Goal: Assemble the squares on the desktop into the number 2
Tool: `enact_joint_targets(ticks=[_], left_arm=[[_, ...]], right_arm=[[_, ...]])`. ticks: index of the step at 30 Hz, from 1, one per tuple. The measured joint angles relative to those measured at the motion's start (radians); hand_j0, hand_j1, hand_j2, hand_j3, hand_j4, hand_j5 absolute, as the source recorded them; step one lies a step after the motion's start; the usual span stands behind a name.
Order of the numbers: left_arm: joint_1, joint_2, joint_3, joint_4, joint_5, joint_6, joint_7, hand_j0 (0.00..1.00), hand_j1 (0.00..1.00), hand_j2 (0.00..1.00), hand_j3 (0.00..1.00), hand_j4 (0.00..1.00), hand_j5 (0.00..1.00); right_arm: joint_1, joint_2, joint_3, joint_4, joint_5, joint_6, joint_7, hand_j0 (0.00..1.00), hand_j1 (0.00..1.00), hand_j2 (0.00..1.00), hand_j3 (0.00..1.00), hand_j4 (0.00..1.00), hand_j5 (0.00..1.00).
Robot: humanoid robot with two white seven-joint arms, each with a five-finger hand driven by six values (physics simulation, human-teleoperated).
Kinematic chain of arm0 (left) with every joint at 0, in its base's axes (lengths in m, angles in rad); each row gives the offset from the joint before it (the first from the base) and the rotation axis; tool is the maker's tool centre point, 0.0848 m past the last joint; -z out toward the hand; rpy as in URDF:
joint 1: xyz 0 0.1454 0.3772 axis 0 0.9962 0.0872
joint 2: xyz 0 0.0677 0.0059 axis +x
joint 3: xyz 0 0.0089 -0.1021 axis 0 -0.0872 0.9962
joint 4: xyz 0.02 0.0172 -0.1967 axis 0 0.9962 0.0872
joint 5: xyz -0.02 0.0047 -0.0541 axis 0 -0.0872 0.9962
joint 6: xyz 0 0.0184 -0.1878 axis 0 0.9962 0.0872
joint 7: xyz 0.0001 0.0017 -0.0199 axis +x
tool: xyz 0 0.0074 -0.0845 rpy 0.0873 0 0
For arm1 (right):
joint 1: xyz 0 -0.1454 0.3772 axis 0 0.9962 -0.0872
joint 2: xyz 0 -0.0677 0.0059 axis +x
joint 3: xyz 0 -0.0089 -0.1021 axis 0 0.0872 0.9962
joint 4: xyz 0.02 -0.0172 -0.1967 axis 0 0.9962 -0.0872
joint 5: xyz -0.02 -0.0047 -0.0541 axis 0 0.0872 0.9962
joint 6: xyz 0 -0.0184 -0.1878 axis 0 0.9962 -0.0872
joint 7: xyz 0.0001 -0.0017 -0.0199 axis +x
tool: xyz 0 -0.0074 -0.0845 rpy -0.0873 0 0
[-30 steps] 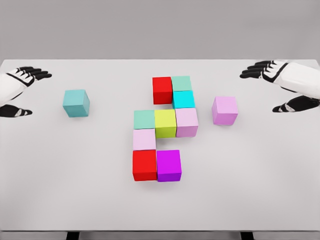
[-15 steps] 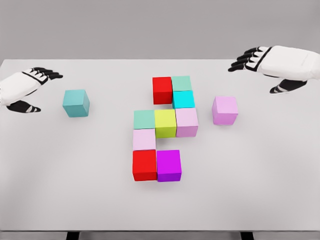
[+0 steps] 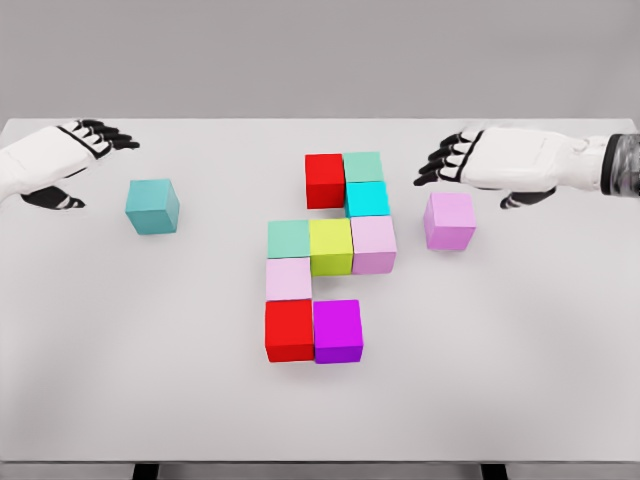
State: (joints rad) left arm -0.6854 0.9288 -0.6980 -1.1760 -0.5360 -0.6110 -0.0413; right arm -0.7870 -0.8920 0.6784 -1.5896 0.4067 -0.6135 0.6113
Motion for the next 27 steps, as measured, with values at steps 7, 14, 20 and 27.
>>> enact_joint_targets(ticks=[7,14,20,27], left_arm=[[-0.048,0.039,-0.112,-0.013,-0.008,0.000,0.001,1.00,1.00,1.00,1.00,1.00,1.00],[-0.055,0.057,-0.161,-0.026,-0.012,0.000,0.001,1.00,1.00,1.00,1.00,1.00,1.00],[-0.082,0.033,-0.169,-0.020,-0.045,0.000,-0.002,1.00,1.00,1.00,1.00,1.00,1.00],[-0.098,-0.013,-0.169,-0.008,-0.071,0.000,-0.047,1.00,1.00,1.00,1.00,1.00,1.00]], right_arm=[[0.003,0.021,0.019,0.037,0.055,0.000,0.000,0.97,0.97,0.97,0.97,0.97,0.97],[0.008,0.048,0.037,0.049,0.102,0.000,0.000,0.97,0.97,0.97,0.97,0.97,0.97],[0.011,0.055,0.052,0.088,0.123,0.000,0.000,0.97,0.97,0.97,0.97,0.97,0.97],[0.012,0.077,0.060,0.092,0.146,0.000,0.000,0.96,0.96,0.96,0.96,0.96,0.96]])
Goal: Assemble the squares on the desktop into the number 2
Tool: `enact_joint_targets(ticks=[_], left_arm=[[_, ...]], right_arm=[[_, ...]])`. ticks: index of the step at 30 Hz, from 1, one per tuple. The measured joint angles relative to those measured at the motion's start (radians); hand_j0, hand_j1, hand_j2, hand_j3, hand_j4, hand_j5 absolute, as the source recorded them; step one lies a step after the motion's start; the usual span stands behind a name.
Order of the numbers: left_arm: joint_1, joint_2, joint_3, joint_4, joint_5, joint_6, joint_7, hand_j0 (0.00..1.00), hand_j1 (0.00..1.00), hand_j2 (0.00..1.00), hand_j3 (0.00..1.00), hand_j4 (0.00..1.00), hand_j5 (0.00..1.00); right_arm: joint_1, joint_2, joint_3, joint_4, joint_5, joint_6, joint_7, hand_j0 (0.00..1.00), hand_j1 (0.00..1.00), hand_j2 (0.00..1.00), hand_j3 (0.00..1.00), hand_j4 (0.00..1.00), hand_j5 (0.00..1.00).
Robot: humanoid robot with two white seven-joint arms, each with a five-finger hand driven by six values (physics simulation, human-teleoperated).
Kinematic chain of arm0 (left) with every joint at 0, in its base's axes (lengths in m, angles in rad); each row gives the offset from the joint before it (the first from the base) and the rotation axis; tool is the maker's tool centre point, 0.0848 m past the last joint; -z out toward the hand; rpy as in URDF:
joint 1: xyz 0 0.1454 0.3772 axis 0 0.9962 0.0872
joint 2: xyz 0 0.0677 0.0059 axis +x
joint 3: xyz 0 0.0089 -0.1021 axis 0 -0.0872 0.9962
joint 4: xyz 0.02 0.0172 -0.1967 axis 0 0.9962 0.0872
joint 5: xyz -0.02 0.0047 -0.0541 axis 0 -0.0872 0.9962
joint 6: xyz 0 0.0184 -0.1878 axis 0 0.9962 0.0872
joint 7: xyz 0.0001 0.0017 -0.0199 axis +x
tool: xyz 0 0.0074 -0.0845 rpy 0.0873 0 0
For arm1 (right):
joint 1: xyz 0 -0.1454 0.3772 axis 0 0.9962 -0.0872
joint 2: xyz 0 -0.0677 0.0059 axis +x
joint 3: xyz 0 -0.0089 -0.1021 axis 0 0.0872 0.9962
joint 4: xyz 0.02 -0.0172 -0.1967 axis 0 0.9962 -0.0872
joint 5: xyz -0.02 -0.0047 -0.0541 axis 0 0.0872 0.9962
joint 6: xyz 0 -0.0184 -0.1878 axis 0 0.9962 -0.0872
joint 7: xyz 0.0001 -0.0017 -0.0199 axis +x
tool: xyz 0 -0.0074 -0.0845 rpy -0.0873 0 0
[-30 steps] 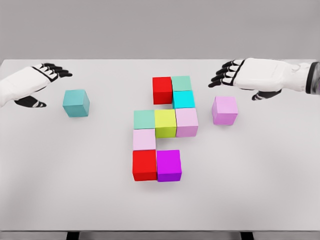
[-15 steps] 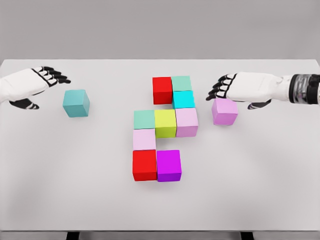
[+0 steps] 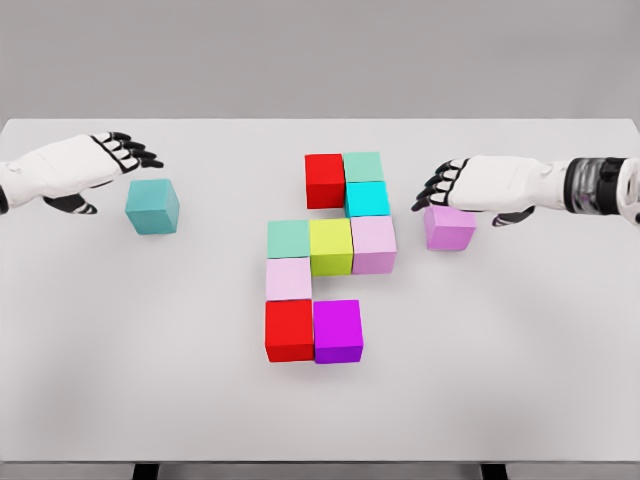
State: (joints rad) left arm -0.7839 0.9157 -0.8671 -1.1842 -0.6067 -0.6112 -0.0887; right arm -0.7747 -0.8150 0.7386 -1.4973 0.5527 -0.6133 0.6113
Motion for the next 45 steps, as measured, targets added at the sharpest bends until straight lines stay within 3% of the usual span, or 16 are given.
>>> enact_joint_targets(ticks=[25,45], left_arm=[[-0.015,-0.066,-0.002,0.027,-0.009,0.000,-0.071,1.00,1.00,1.00,1.00,1.00,1.00],[-0.018,-0.107,-0.007,0.077,-0.026,0.000,-0.084,1.00,1.00,1.00,1.00,1.00,1.00]], right_arm=[[-0.014,0.090,0.040,0.103,0.058,0.000,0.000,0.94,0.94,0.94,0.94,0.94,0.94],[-0.040,0.122,0.040,0.148,0.103,0.000,0.000,0.94,0.94,0.94,0.94,0.94,0.94]])
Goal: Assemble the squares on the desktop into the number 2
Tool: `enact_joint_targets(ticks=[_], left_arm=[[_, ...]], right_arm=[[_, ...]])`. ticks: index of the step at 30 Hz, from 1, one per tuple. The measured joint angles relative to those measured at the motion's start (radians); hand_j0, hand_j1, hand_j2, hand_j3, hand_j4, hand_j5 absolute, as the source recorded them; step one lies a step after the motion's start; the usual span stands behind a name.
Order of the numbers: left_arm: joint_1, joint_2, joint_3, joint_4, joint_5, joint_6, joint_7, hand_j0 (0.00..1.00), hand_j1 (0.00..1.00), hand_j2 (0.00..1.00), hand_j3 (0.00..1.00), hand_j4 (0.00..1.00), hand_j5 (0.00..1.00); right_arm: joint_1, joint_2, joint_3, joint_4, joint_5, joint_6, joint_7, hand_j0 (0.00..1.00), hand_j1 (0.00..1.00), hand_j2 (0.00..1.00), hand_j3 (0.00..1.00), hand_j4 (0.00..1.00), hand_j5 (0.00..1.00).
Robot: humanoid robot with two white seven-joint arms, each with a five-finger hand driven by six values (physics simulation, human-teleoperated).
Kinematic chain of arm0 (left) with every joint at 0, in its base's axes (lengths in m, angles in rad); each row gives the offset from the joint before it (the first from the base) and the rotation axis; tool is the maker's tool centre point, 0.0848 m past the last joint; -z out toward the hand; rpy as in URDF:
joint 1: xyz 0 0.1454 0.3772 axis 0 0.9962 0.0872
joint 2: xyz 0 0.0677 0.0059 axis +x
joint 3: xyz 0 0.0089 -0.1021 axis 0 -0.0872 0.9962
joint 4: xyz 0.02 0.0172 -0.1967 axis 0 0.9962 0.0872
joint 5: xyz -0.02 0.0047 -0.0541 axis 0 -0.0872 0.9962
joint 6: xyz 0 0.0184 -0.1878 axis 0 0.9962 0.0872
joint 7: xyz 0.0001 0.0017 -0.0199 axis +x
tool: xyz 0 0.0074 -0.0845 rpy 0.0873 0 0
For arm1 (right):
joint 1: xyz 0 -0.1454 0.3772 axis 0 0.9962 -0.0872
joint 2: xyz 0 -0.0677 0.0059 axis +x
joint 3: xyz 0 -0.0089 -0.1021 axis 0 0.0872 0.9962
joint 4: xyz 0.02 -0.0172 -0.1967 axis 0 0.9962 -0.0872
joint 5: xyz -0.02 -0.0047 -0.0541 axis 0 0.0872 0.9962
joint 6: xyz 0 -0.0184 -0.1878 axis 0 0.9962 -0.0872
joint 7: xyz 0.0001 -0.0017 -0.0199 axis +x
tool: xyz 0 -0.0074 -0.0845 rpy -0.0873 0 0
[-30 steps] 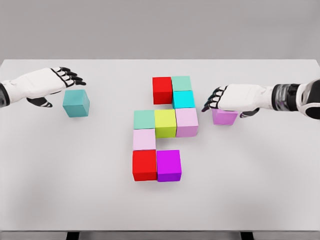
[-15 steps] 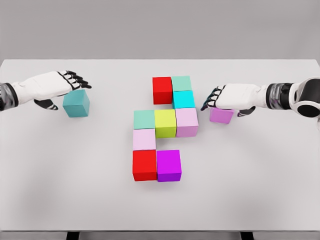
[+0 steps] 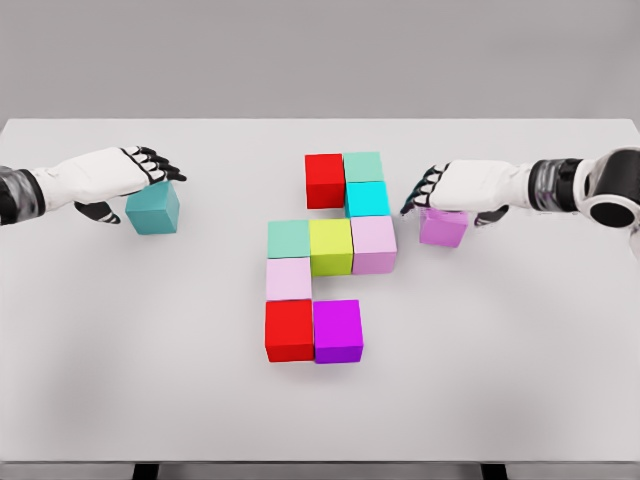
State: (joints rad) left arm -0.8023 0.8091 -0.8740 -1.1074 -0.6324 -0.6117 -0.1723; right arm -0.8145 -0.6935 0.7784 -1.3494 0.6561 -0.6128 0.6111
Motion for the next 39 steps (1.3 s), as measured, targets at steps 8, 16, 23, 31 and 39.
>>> enact_joint_targets(ticks=[8,16,23,31,39], left_arm=[[-0.003,-0.009,0.000,0.011,0.000,0.000,0.000,1.00,1.00,1.00,1.00,1.00,1.00],[-0.006,-0.023,0.000,0.031,-0.007,0.000,0.000,1.00,1.00,1.00,1.00,1.00,1.00],[-0.006,-0.039,-0.002,0.038,-0.021,0.000,-0.001,1.00,1.00,1.00,1.00,1.00,1.00],[-0.005,-0.045,-0.013,0.039,-0.063,0.000,-0.001,0.77,0.77,0.77,0.77,0.77,0.77],[-0.008,-0.046,-0.013,0.038,-0.088,0.001,0.000,0.68,0.68,0.68,0.68,0.68,0.68]], right_arm=[[-0.003,0.023,0.000,0.043,0.019,0.000,0.000,0.94,0.94,0.94,0.94,0.94,0.94],[-0.003,0.028,0.004,0.062,0.029,0.000,0.000,0.94,0.94,0.94,0.94,0.94,0.94],[-0.003,0.043,0.020,0.075,0.028,0.004,-0.003,0.94,0.94,0.94,0.94,0.94,0.94],[-0.003,0.042,0.015,0.072,0.025,0.003,-0.002,0.68,0.68,0.68,0.68,0.68,0.68],[-0.003,0.040,0.011,0.070,0.018,0.005,-0.006,0.48,0.48,0.48,0.48,0.48,0.48]])
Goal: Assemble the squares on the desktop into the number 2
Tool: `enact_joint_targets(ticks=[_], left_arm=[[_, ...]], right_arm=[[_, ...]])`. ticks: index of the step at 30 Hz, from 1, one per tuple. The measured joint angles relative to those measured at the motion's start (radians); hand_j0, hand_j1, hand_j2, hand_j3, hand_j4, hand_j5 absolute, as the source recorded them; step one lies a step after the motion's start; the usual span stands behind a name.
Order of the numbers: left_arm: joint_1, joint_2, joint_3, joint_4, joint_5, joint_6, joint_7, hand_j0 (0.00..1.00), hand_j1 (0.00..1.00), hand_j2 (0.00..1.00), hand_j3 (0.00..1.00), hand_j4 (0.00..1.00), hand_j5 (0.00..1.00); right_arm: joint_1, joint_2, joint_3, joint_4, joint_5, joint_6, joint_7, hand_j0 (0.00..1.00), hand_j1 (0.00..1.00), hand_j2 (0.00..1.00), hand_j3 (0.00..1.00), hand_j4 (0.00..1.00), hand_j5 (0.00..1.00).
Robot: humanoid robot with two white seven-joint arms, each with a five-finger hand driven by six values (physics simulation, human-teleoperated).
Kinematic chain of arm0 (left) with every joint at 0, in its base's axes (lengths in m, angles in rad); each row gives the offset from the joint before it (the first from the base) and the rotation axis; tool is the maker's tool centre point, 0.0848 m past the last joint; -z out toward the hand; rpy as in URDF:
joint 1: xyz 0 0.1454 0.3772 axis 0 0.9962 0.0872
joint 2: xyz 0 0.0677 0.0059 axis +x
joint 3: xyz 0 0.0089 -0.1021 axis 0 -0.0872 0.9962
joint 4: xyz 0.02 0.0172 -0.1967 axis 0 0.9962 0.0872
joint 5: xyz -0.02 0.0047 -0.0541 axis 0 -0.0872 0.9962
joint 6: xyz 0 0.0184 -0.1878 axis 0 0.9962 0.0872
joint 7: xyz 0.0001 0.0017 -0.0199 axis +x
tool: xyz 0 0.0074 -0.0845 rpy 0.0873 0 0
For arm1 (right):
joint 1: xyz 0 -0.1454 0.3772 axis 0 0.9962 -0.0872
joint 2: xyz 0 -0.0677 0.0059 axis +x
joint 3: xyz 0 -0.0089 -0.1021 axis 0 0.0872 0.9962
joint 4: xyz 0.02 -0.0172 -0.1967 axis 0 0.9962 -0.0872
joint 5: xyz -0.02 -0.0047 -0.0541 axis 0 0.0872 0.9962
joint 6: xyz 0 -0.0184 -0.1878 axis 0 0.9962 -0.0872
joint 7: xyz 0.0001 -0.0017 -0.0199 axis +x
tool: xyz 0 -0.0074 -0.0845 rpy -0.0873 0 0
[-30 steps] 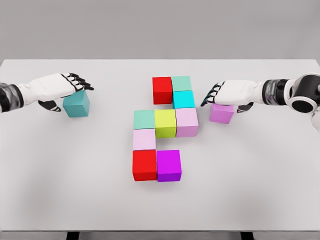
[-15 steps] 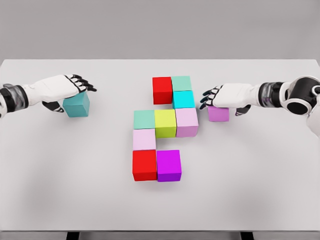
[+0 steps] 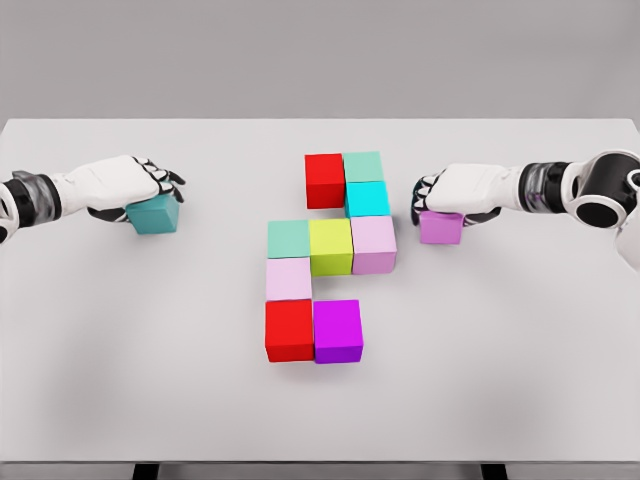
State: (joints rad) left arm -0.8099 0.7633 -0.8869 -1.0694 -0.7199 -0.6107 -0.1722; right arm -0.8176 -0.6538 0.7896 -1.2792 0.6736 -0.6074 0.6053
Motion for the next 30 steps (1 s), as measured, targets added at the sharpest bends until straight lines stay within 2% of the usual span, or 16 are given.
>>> enact_joint_targets(ticks=[8,15,21,25,30], left_arm=[[-0.003,0.000,0.002,-0.002,-0.002,-0.001,-0.001,0.69,0.69,0.69,0.69,0.69,0.69],[-0.014,0.000,0.006,-0.001,0.002,-0.001,0.001,0.70,0.70,0.70,0.70,0.70,0.70],[-0.034,-0.010,0.009,0.003,0.001,-0.001,0.000,0.70,0.70,0.70,0.70,0.70,0.70],[-0.058,-0.032,0.011,0.022,0.003,0.000,0.002,0.70,0.70,0.70,0.70,0.70,0.70],[-0.087,-0.068,0.014,0.063,0.003,0.000,0.001,0.70,0.70,0.70,0.70,0.70,0.70]], right_arm=[[-0.002,-0.012,-0.015,-0.024,0.002,-0.006,0.004,0.47,0.47,0.47,0.47,0.47,0.47],[0.020,-0.065,-0.069,-0.082,-0.012,-0.007,0.004,0.47,0.47,0.47,0.47,0.47,0.47],[0.057,-0.131,-0.080,-0.161,-0.030,-0.007,0.006,0.47,0.47,0.47,0.47,0.47,0.47],[0.135,-0.155,-0.140,-0.221,-0.036,-0.007,0.006,0.47,0.47,0.47,0.47,0.47,0.47],[0.141,-0.178,-0.186,-0.256,-0.048,-0.007,0.006,0.47,0.47,0.47,0.47,0.47,0.47]])
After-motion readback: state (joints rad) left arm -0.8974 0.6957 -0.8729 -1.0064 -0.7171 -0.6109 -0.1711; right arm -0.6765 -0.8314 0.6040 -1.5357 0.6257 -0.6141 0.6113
